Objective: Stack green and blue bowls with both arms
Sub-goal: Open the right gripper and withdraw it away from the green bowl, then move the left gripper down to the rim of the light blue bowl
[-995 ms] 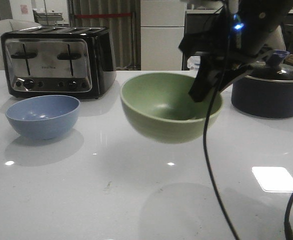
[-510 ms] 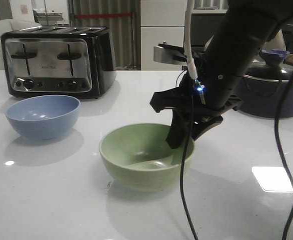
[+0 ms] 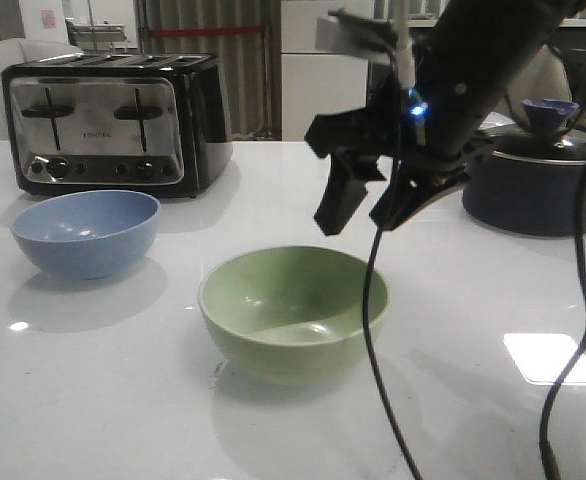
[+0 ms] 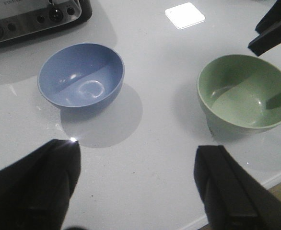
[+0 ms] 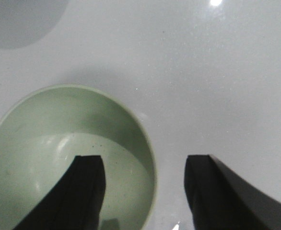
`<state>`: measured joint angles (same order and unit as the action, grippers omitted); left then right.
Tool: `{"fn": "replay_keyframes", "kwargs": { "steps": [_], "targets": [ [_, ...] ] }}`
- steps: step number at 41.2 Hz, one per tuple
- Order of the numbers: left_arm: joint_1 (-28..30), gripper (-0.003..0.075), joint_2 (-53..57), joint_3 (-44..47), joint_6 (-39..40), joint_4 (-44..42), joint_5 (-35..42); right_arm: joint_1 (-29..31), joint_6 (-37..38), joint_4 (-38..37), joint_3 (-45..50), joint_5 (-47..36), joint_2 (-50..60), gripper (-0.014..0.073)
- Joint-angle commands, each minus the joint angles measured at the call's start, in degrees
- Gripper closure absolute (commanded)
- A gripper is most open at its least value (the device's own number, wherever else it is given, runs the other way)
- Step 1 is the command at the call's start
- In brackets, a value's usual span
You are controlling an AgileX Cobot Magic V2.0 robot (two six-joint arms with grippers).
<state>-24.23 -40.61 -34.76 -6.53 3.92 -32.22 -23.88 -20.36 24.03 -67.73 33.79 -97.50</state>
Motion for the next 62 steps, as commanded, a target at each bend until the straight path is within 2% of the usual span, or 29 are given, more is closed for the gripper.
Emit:
{"fn": "replay_keyframes", "kwargs": {
  "steps": [1,10,15,27,39,45,53,58,62],
  "targets": [
    [-0.5,0.0171,-0.1,-1.5,-0.1,0.5,4.4,-0.8,-1.4,-2.5,1.2,-0.8,8.1,0.0109],
    [-0.5,0.0171,-0.1,-0.6,-0.1,0.5,4.4,-1.5,-0.5,-5.1,10.4,0.4,20.6,0.0109],
    [-0.5,0.0171,-0.1,0.0,-0.1,0.5,4.4,-1.5,4.4,-7.1,16.4,0.4,27.6,0.0109],
    [-0.5,0.0171,-0.1,0.0,-0.1,0.6,4.4,-1.5,15.4,-17.6,26.5,2.3,38.8,0.0109],
    [-0.5,0.0171,-0.1,0.0,-0.1,0.6,4.1,-1.5,16.3,-20.4,28.7,2.8,42.2,0.0109],
    [-0.5,0.0171,-1.8,-2.5,-0.1,0.2,-0.1,-1.5,16.2,-20.5,28.7,3.6,42.1,0.0109],
    [-0.5,0.0171,-9.1,-8.8,0.9,-2.7,-8.4,-1.5,16.2,-20.5,28.7,3.6,42.1,0.0109],
    [0.7,0.0171,-15.2,-12.0,3.9,-5.6,-9.3,-1.5,16.2,-20.5,28.7,3.6,42.1,0.0109],
    [3.9,0.0171,-20.5,-14.6,5.4,-6.0,-9.6,-1.5,16.2,-20.5,28.7,3.6,42.1,0.0109]
  ]
}}
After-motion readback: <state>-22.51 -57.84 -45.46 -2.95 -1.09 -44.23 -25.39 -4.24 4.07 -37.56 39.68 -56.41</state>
